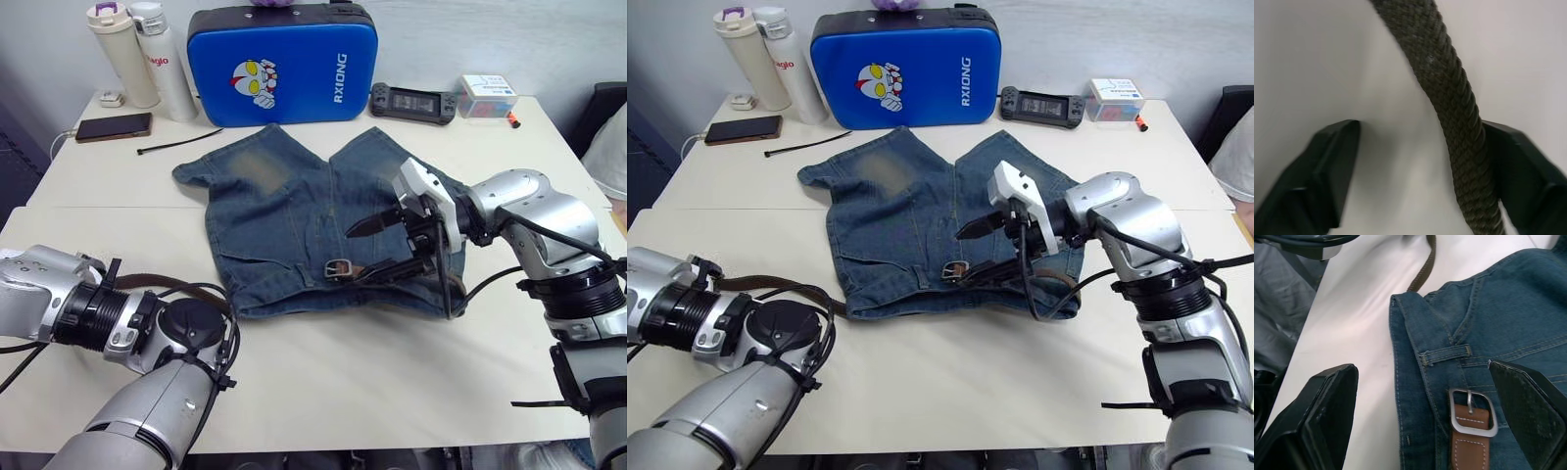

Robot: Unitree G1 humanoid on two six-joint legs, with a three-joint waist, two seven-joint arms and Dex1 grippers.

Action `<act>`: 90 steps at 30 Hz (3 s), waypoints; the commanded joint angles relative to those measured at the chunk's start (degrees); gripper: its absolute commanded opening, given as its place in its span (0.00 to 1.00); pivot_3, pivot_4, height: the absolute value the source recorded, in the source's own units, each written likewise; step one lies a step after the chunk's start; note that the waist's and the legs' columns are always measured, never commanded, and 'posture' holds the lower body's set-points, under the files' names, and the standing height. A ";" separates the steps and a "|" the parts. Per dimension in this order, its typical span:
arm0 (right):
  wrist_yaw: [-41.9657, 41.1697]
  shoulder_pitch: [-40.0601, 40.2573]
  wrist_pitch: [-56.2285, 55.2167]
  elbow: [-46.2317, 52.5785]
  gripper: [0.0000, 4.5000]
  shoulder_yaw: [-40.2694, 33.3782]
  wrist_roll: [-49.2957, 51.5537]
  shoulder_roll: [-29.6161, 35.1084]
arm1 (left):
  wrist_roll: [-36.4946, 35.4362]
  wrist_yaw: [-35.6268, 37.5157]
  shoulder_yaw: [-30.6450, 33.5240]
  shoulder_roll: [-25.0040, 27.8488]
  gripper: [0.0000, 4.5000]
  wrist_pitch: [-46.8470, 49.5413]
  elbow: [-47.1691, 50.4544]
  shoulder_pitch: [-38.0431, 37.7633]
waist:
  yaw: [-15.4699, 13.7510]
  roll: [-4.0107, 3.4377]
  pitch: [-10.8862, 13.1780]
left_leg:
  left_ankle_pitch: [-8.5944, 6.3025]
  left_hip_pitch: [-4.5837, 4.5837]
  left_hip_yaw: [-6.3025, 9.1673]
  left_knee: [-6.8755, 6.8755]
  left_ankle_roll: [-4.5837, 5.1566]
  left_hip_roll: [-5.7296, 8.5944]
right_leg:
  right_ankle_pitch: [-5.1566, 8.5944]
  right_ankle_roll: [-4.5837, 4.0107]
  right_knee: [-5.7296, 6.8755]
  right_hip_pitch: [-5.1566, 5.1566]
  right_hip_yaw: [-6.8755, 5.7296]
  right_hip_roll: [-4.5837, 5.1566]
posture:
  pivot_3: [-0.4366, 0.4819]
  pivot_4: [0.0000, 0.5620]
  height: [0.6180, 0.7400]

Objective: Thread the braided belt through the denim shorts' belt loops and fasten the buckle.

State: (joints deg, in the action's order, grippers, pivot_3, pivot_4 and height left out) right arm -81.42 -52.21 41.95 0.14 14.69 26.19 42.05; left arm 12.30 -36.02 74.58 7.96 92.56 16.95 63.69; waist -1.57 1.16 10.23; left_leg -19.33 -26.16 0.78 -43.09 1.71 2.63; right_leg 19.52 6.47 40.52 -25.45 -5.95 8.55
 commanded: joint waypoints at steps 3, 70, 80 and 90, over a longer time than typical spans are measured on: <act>1.30 0.12 0.48 2.70 1.00 -2.87 0.44 2.03 | 1.01 4.41 -5.89 0.42 0.39 -0.07 0.53 -4.48 | -0.07 -0.01 0.00 | 0.01 0.01 0.00 0.00 -0.02 -0.01 | 0.00 0.00 0.04 0.00 0.00 0.00 | 0.48 0.27 0.38; 26.52 3.30 -53.87 -15.81 0.00 -3.16 -26.14 -4.30 | -41.44 85.75 -59.75 50.36 0.98 -0.28 -13.87 -10.49 | 1.68 -0.45 0.21 | 0.08 -0.08 0.22 -0.06 0.29 0.15 | 0.10 -0.15 0.45 -0.11 0.00 -0.13 | 0.48 0.27 0.38; 33.99 -0.20 -75.84 -24.28 0.00 -0.77 -36.27 -6.62 | -118.75 33.89 -69.75 46.86 0.98 -8.53 -32.84 -10.68 | 1.82 -0.45 0.22 | 0.05 -0.12 0.51 -0.30 0.03 0.12 | 0.13 -0.17 1.28 -0.50 0.57 -0.02 | 0.48 0.27 0.38; 33.01 3.52 -76.45 -18.06 0.00 -1.14 -35.12 -5.67 | -125.30 -26.46 -57.19 -3.85 0.98 -39.50 -1.45 -22.32 | 1.46 -0.27 0.22 | -0.11 -0.68 0.66 -1.09 0.31 0.74 | 0.10 -0.11 2.15 -1.26 1.99 -0.06 | 0.48 0.27 0.38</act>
State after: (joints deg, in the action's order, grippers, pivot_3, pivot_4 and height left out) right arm -48.21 -48.47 -34.41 -21.26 15.19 -10.36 35.50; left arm -111.72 -53.24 14.69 6.64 58.55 9.86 40.80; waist -0.11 0.89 10.44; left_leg -19.44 -26.83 1.43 -44.15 2.02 3.36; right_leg 19.62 6.36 42.59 -26.71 -3.96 8.48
